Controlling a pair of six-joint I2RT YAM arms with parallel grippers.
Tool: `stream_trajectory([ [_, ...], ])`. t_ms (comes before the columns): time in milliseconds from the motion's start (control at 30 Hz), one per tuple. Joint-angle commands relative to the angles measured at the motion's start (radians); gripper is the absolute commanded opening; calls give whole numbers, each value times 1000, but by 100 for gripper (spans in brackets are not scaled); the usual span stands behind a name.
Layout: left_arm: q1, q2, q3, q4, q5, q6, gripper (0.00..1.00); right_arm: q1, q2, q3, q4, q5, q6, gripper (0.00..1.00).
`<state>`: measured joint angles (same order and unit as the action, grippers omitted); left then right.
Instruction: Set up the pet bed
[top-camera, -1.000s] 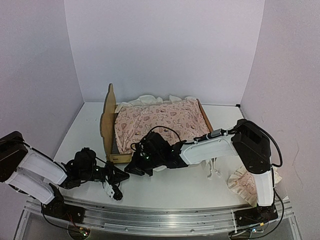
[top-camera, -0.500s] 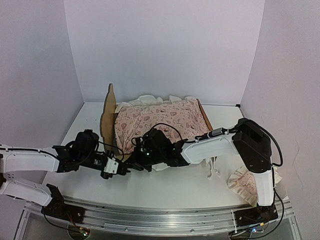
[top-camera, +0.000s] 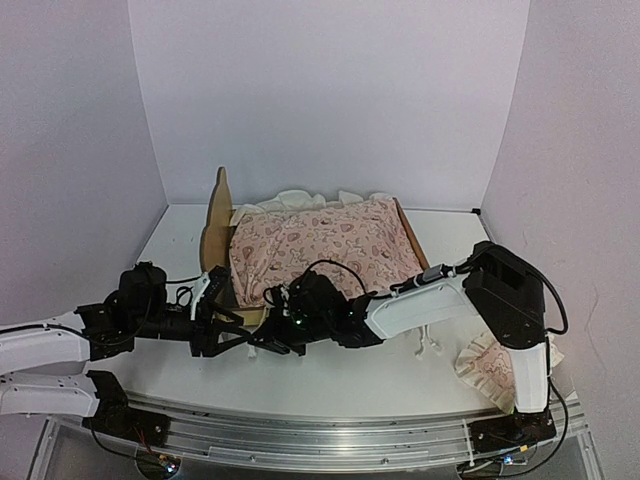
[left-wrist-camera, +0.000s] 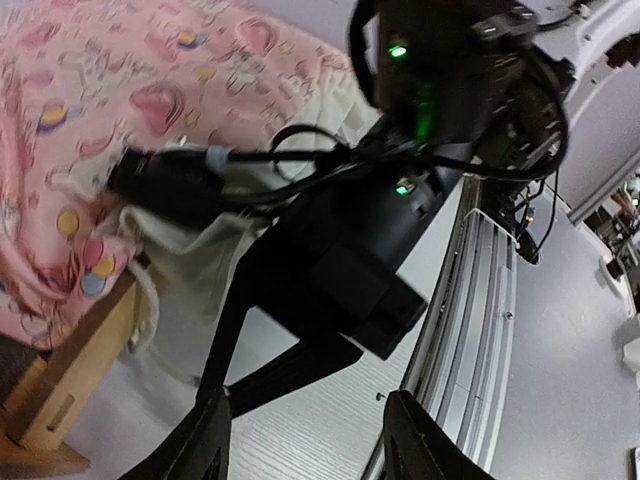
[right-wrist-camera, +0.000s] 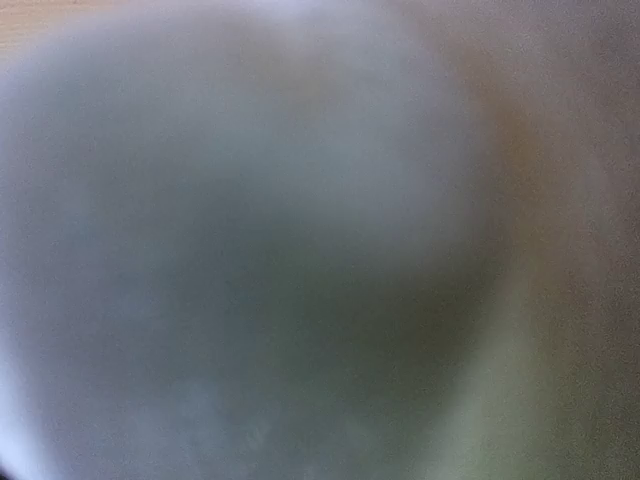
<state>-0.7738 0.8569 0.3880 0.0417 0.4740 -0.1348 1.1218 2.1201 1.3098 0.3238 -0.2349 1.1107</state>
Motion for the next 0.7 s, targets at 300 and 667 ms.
stream_trajectory([
  [300, 105, 139, -230, 409, -12, -436, 56, 9, -54, -55, 166, 35, -52, 0],
  [667, 130, 442, -222, 711, 243, -370, 54, 11, -11, -37, 206, 18, -30, 0],
])
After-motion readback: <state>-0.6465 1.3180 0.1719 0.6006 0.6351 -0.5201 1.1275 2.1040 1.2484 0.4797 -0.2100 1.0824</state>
